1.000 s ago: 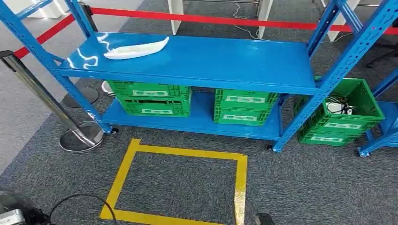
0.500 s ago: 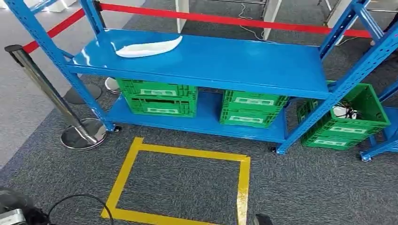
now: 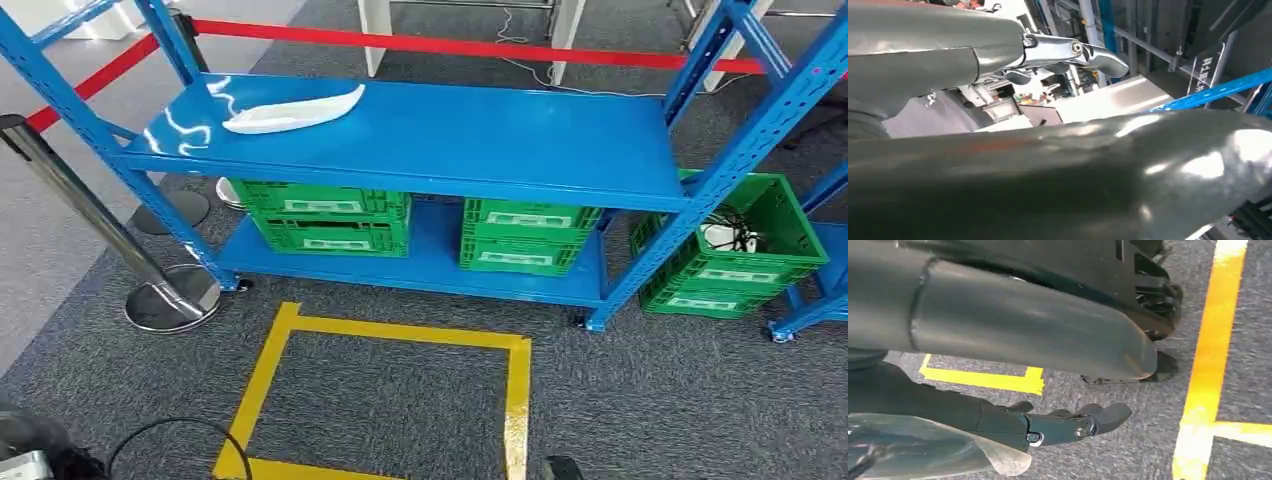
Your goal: Take the parts from the cabinet and place them on the table.
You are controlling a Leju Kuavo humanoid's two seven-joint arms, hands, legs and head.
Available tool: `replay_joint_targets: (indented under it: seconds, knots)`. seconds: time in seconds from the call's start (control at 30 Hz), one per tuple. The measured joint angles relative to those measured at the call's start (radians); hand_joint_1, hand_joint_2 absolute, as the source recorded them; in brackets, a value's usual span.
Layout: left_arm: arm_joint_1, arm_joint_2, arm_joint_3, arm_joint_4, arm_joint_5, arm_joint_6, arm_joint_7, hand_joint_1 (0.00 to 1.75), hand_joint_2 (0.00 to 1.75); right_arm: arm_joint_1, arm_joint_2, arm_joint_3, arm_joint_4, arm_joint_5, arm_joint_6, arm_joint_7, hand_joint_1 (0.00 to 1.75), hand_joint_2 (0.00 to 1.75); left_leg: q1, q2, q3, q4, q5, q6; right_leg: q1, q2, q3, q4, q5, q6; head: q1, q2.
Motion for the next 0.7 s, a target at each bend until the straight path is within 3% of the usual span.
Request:
replay_joint_targets:
  seconds: [0.03,0.07,0.1,0.17,0.23,0.27,0.33,0.37,0.4,0.43,0.5,0.53,0.6,0.63,0.67,0.7]
  knots:
    - [0.0,0.0,0.0,0.0,-0.001,0.0,0.0,0.0,0.0,0.001,0.0,0.0,0.0,0.0,0.0,0.0,0.0,0.0,-0.001,-0.001,0.022,-0.037,-0.004,0.001,0.001,0.0,-0.01,-0.001,-0.006,0.007,0.001,0.0]
    - [0.0,0.0,0.0,-0.001,-0.002,0.0,0.0,0.0,0.0,-0.003,0.0,0.0,0.0,0.0,0.0,-0.002,0.0,0.0,-0.006,-0.002,0.033,-0.066,-0.017,0.006,0.006,0.002,0.001,0.005,-0.014,0.018,-0.003,0.0]
    - [-0.001,0.0,0.0,-0.002,-0.005,0.0,0.0,0.0,0.0,-0.002,0.0,0.0,0.0,0.0,0.0,-0.003,0.0,0.0,-0.009,-0.001,0.029,-0.059,-0.021,0.017,0.005,-0.001,-0.009,-0.001,-0.011,0.024,-0.001,0.0]
    - [0.001,0.0,0.003,-0.005,0.004,0.0,-0.004,0.0,0.0,-0.003,0.0,0.0,0.0,0.006,0.001,-0.005,0.0,0.0,-0.011,-0.003,0.029,-0.064,-0.026,0.029,0.003,-0.005,0.006,-0.007,-0.014,0.034,0.002,0.0]
    - [0.002,-0.004,0.003,-0.012,0.006,0.0,-0.009,0.0,0.0,-0.005,0.0,0.001,0.0,0.021,0.001,-0.002,0.0,0.0,-0.005,-0.002,0.042,-0.076,-0.026,0.043,0.001,-0.004,-0.006,0.018,-0.035,0.042,0.008,0.0]
    - [0.002,-0.005,0.002,-0.013,0.006,0.0,-0.008,0.0,0.0,-0.007,0.0,0.002,0.001,0.024,0.001,0.002,0.0,0.0,-0.005,-0.001,0.043,-0.076,-0.029,0.049,0.002,-0.004,-0.04,0.081,-0.065,0.043,0.011,0.0]
    - [0.007,-0.006,-0.002,-0.013,0.003,0.0,0.001,0.0,0.0,-0.005,0.0,0.003,0.001,0.032,0.001,0.009,0.0,0.0,-0.008,0.0,0.046,-0.076,-0.037,0.058,0.002,-0.004,-0.137,0.243,-0.12,0.045,0.012,0.0]
    - [0.011,-0.007,-0.004,-0.013,0.002,0.0,0.002,0.0,0.0,-0.002,0.0,0.003,0.002,0.033,0.001,0.015,0.0,0.0,-0.01,0.0,0.049,-0.076,-0.041,0.06,0.002,-0.004,-0.18,0.302,-0.129,0.046,0.011,0.0]
    - [0.017,-0.008,-0.006,-0.013,0.002,0.0,0.002,0.0,0.0,0.001,0.0,0.003,0.002,0.034,0.0,0.021,0.0,0.0,-0.012,-0.002,0.056,-0.076,-0.047,0.061,0.002,-0.004,-0.199,0.312,-0.112,0.045,0.012,0.0]
    - [0.022,-0.01,-0.006,-0.013,0.003,0.0,0.001,0.0,0.0,0.003,0.0,0.004,0.002,0.035,0.0,0.027,0.0,0.0,-0.012,-0.003,0.065,-0.076,-0.054,0.061,0.003,-0.004,-0.195,0.279,-0.07,0.042,0.011,0.0]
    - [0.025,-0.015,-0.006,-0.013,0.012,0.0,-0.005,0.0,0.0,0.003,0.0,0.005,0.003,0.043,0.0,0.029,0.0,0.0,-0.013,-0.005,0.093,-0.076,-0.071,0.058,0.006,-0.004,-0.14,0.121,0.047,0.032,0.012,0.0]
    - [0.026,-0.016,-0.007,-0.013,0.014,0.0,-0.006,0.0,0.0,0.003,0.0,0.006,0.003,0.046,0.0,0.029,0.0,0.0,-0.013,-0.004,0.101,-0.077,-0.081,0.054,0.008,-0.004,-0.115,0.062,0.07,0.024,0.011,0.0]
    - [0.028,-0.017,-0.01,-0.013,0.016,0.0,-0.008,0.0,0.0,-0.001,-0.001,0.011,0.005,0.05,-0.001,0.027,0.0,0.0,-0.016,-0.005,0.101,-0.073,-0.088,0.042,0.015,-0.004,-0.087,0.032,0.041,0.016,0.009,0.0]
    - [0.03,-0.018,-0.011,-0.013,0.017,0.0,-0.009,0.0,0.0,-0.002,-0.001,0.012,0.005,0.05,-0.001,0.027,0.0,0.0,-0.015,-0.004,0.102,-0.078,-0.088,0.039,0.017,-0.002,-0.089,0.035,0.039,0.014,0.004,0.0]
    - [0.029,-0.018,-0.013,-0.013,0.017,0.0,-0.009,0.0,0.0,0.0,-0.001,0.012,0.005,0.05,-0.002,0.027,0.0,0.0,-0.014,-0.003,0.105,-0.085,-0.09,0.033,0.017,-0.002,-0.088,0.034,0.035,0.009,0.009,0.0]
    - [0.029,-0.018,-0.013,-0.015,0.017,0.0,-0.009,0.0,0.0,0.001,-0.001,0.012,0.005,0.05,-0.002,0.027,0.0,0.0,-0.019,-0.003,0.118,-0.087,-0.096,0.025,0.01,-0.002,-0.077,0.022,0.034,0.006,0.007,0.0]
